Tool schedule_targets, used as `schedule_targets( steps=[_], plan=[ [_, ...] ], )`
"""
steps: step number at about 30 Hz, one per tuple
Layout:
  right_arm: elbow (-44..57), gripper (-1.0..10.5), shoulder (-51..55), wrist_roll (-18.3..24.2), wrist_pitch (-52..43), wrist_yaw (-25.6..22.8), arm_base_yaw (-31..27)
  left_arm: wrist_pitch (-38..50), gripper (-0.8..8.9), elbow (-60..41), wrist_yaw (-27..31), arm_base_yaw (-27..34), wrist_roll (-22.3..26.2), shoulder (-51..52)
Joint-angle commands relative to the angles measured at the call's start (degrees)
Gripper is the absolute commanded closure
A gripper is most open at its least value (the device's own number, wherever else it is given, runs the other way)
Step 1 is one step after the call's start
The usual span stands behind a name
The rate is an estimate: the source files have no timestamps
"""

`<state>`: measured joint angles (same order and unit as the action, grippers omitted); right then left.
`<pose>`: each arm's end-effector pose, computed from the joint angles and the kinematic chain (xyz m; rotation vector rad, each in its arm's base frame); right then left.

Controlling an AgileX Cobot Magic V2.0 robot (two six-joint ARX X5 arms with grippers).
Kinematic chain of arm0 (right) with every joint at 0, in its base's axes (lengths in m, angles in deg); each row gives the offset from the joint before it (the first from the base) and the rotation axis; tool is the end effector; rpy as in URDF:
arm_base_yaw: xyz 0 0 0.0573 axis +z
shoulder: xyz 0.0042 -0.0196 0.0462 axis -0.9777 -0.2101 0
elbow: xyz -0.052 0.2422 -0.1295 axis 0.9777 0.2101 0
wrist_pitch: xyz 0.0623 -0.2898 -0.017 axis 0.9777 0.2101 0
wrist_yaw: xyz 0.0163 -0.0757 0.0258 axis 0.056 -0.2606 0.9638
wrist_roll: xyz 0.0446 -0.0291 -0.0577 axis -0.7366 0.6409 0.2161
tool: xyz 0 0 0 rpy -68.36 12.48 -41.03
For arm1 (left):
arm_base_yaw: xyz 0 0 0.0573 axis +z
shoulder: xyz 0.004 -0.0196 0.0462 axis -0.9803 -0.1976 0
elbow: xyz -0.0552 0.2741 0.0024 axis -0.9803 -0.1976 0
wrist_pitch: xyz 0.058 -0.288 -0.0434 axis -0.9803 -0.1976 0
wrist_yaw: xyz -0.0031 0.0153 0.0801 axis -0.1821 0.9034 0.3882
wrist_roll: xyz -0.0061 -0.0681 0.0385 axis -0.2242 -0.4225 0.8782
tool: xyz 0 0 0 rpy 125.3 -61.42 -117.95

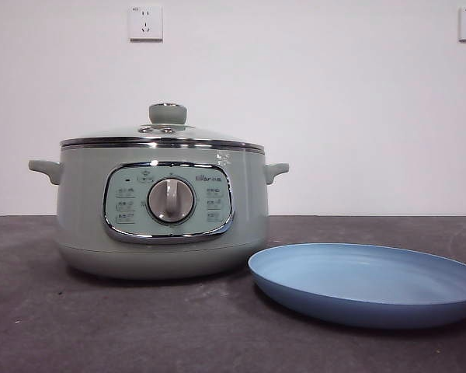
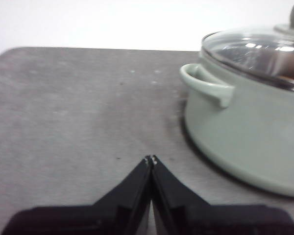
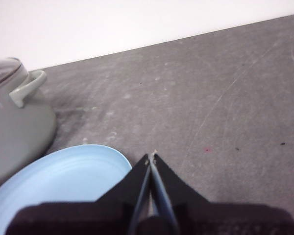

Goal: Take the potato out from the steamer,put the potato on the plate,close the lid

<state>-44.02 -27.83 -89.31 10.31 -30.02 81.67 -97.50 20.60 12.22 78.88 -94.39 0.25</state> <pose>0.1587 0.0172 0.1491 0.2071 0.1840 0.1497 0.1600 -0.0053 0.1470 -0.0925 0.1691 -0.0829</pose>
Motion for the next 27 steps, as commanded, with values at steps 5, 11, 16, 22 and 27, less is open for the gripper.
schedule_targets(
  steps=[5, 11, 16, 22, 27],
  plan=[
    [0.8, 9.5, 0.1, -9.9, -0.1, 0.2, 0.1, 0.3, 8.17, -0.9, -2.8, 0.2, -10.0, 0.2],
    [-1.5, 9.6, 0.1, -16.1, 0.0, 3.4, 0.1, -0.5, 8.22, 0.6, -7.1, 0.2, -15.1, 0.2],
    [-6.3, 9.6, -1.0, -18.4, 1.1, 5.0, 0.1, -2.2, 8.21, 6.7, -10.0, 0.2, -15.1, -0.4],
    [-15.1, 9.6, -6.9, -18.1, 3.5, 9.4, 0.1, -7.4, 8.22, 17.1, -12.2, 0.2, -14.5, -6.5],
    [-25.4, 9.6, -15.6, -13.3, 9.0, 16.2, 0.1, -12.1, 8.22, 26.0, -18.4, 0.2, -11.1, -15.2]
  ],
)
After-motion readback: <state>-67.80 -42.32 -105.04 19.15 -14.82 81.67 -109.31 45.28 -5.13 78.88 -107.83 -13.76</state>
